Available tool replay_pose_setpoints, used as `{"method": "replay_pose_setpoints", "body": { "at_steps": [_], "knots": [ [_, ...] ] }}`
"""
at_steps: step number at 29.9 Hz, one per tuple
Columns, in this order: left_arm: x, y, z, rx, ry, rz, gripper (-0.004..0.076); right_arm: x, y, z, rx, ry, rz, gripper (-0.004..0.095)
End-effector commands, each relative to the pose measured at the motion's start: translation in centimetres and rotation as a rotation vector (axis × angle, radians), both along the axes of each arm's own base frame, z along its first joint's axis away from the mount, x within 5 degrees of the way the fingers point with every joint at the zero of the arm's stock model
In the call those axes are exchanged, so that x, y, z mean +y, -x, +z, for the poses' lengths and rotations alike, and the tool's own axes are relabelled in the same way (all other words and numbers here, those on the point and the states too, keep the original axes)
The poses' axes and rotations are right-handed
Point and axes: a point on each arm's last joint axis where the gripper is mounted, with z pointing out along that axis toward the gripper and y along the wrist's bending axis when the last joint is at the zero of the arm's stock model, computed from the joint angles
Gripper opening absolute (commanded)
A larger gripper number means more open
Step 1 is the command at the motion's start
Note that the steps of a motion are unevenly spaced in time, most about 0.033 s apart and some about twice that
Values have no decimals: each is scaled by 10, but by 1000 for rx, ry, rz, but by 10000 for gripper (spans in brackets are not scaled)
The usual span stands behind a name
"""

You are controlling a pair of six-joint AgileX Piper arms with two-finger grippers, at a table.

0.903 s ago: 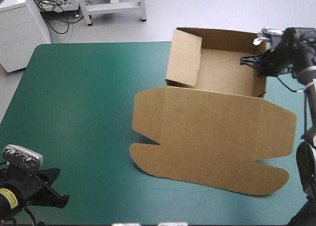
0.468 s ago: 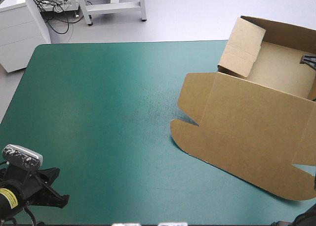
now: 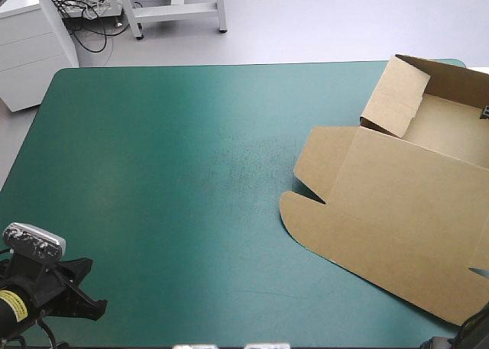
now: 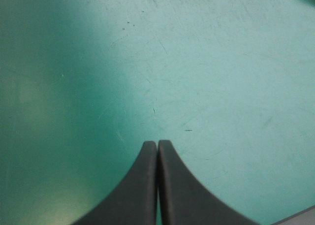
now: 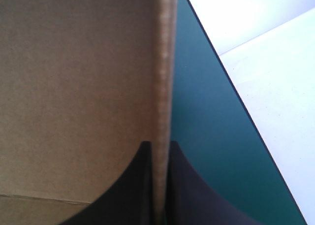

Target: Fold the box

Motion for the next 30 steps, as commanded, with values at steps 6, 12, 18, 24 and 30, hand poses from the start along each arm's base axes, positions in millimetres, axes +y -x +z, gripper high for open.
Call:
{"method": "replay_pose_setpoints", "body": {
  "at_steps": [6,12,18,24,30],
  "knots": [
    [-1,-4,10,-68,29,5,-32,-6,3,12,-28,28,-6,24],
    [-1,-4,10,-70,26,6,-32,-8,1,6,-12,27,-4,389],
    [-1,-5,10,-74,24,7,-32,-11,3,7,5,64,-30,686],
    [-1,-5,11,-77,26,7,-32,-5,10,25,-43,74,-8,674],
    [-1,-5,10,-76,28,6,-32,16,30,67,-180,53,39,574]
  ]
}}
